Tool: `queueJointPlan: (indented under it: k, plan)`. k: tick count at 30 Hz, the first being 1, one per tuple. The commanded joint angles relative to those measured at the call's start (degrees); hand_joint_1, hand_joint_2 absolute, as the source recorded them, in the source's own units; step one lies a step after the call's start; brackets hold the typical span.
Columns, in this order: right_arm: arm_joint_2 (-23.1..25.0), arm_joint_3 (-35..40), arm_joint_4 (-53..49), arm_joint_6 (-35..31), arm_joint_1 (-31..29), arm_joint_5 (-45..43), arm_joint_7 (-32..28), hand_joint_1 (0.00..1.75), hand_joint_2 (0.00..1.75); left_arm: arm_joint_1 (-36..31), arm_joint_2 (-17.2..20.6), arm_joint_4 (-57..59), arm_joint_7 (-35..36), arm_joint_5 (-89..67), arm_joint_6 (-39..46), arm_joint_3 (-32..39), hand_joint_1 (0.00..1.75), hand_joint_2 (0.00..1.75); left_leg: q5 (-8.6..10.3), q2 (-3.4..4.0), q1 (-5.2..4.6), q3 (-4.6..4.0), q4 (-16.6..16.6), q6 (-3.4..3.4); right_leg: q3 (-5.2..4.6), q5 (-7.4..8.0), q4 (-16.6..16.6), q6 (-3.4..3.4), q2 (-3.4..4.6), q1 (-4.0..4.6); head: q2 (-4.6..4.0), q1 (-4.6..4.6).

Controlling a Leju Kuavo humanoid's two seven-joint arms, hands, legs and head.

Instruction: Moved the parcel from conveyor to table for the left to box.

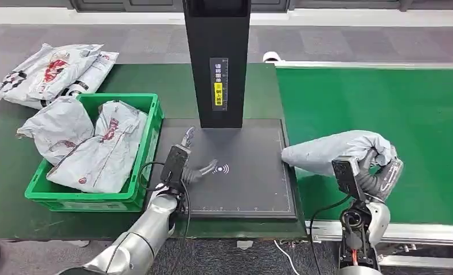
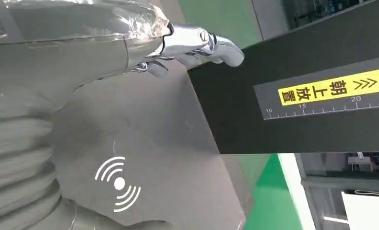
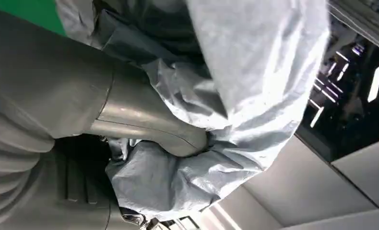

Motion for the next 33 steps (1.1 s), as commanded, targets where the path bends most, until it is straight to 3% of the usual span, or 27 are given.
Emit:
queueJointPlan:
  k: [1,2,5,6,7,9,12,16,18,19,21,23,25,26,27,28,33]
  plan:
    - [3.5,15.1,-6.0,0.2,1.0,2.8,2.2,1.75,1.75,-2.6,1.3,1.8,0.2,-0.8,1.1,-1.8,0.0,1.75,-0.06,0.39,0.01,0.04,0.0,-0.04,-0.09,0.04,0.0,-0.08,0.31,0.02,0.0,0.0]
    - [4.7,19.8,-5.4,0.2,1.0,10.3,6.8,1.75,1.75,-2.9,1.2,1.9,0.2,-0.9,1.1,-1.7,0.0,1.75,-0.07,0.45,-0.01,0.0,0.0,-0.04,-0.15,0.04,0.1,-0.08,0.37,0.01,-0.02,0.0]
    - [5.8,33.9,-0.3,0.2,0.4,18.8,15.0,1.75,1.75,-3.2,1.1,1.9,0.2,-1.3,1.8,-1.1,0.0,1.75,-0.1,0.65,0.03,0.04,0.0,-0.07,-0.18,0.07,0.1,-0.11,0.59,0.05,0.0,0.02]
    - [6.4,37.2,2.3,0.2,-0.1,16.6,14.8,1.75,1.75,-3.3,1.1,1.9,0.2,-1.5,1.8,-0.9,0.0,1.75,-0.1,0.72,0.03,0.04,0.0,-0.07,-0.24,0.1,0.1,-0.14,0.66,0.05,-0.02,0.0]
    - [7.7,38.4,3.3,0.2,-0.1,21.6,16.6,1.75,1.75,-3.4,1.1,1.9,0.3,-1.5,2.0,-0.7,0.0,1.75,-0.08,0.79,0.04,0.04,0.0,-0.07,-0.29,0.11,0.2,-0.14,0.7,0.06,0.0,0.0]
    - [8.9,41.9,8.3,0.2,-1.1,21.3,16.4,1.75,1.75,-3.4,1.0,1.9,0.4,-1.4,2.1,-0.1,0.0,1.75,-0.07,0.83,0.05,0.07,0.0,-0.12,-0.33,0.08,0.2,-0.18,0.72,0.07,-0.02,0.0]
    - [9.0,49.7,14.3,0.2,-2.8,22.8,21.2,1.75,1.75,-3.0,0.9,1.3,0.2,-1.4,2.1,0.5,0.0,1.75,-0.01,0.81,0.11,0.06,-0.1,-0.23,-0.36,0.08,0.2,-0.19,0.69,0.12,-0.02,0.0]
    - [9.0,51.6,17.1,0.2,-4.4,20.7,21.1,1.75,1.75,-2.0,1.0,0.4,0.2,-1.3,2.3,0.3,0.0,1.75,0.03,0.74,0.15,0.08,-0.1,-0.26,-0.3,0.07,0.1,-0.25,0.63,0.17,0.0,0.0]
    - [9.0,54.6,23.1,0.2,-8.2,15.2,20.1,1.75,1.75,-1.6,1.3,-0.3,0.2,-0.9,2.3,0.4,0.0,1.75,0.05,0.67,0.14,-0.03,-0.1,-0.26,-0.4,0.07,0.2,-0.24,0.59,0.16,-0.02,0.0]
    - [9.0,57.1,25.9,2.7,-10.2,7.5,18.1,1.75,1.75,-1.5,1.6,-0.4,0.2,-0.2,2.2,0.2,0.0,1.75,0.05,0.74,0.13,0.05,-0.2,-0.25,-0.33,0.1,0.1,-0.25,0.63,0.16,0.0,0.0]
    - [9.0,58.0,27.1,2.0,-10.9,6.3,18.1,1.75,1.75,-1.6,1.8,-0.4,0.2,0.0,2.1,0.0,0.0,1.75,0.05,0.67,0.13,-0.06,-0.1,-0.27,-0.39,0.08,0.2,-0.25,0.6,0.14,0.0,0.0]
    - [9.0,60.3,30.6,8.0,-12.4,-1.6,15.8,1.75,1.75,-1.9,1.8,-0.1,0.2,0.7,2.0,-0.3,0.0,1.75,0.06,0.63,0.12,-0.04,-0.1,-0.26,-0.36,0.09,0.2,-0.26,0.56,0.13,0.0,0.0]
    - [9.0,62.7,34.4,13.1,-14.0,-3.2,18.3,1.75,1.75,-1.6,1.8,-0.9,0.2,1.3,1.3,-0.7,0.0,1.75,0.08,0.62,0.11,-0.01,-0.1,-0.27,-0.33,0.1,0.1,-0.29,0.52,0.12,0.0,0.0]
    - [9.0,64.0,36.4,16.2,-14.3,-4.8,20.4,0.44,1.75,-1.4,1.8,-1.5,0.2,1.5,0.6,-1.5,0.0,1.75,0.07,0.56,0.12,-0.04,-0.1,-0.28,-0.34,0.09,0.2,-0.3,0.48,0.14,0.0,0.0]
    - [9.0,64.1,36.7,15.9,-14.1,-4.8,20.2,0.44,1.75,-1.4,1.7,-1.5,0.2,1.5,0.7,-1.6,0.0,1.75,0.08,0.61,0.13,0.04,-0.2,-0.28,-0.28,0.12,0.1,-0.33,0.5,0.15,0.0,0.0]
    - [9.0,64.2,37.4,15.8,-14.2,-5.0,20.2,0.0,1.75,-1.2,1.7,-1.8,0.2,1.6,0.4,-1.8,0.0,1.75,0.09,0.52,0.12,0.0,-0.1,-0.3,-0.31,0.11,0.1,-0.33,0.43,0.14,0.0,0.0]
    - [8.8,61.3,39.1,11.1,-14.0,-9.0,17.3,0.0,1.75,-1.1,2.4,-0.4,0.2,2.7,0.6,-3.1,0.0,1.75,0.13,0.38,0.11,-0.06,-0.1,-0.3,-0.4,0.09,0.2,-0.33,0.3,0.13,-0.02,0.0]
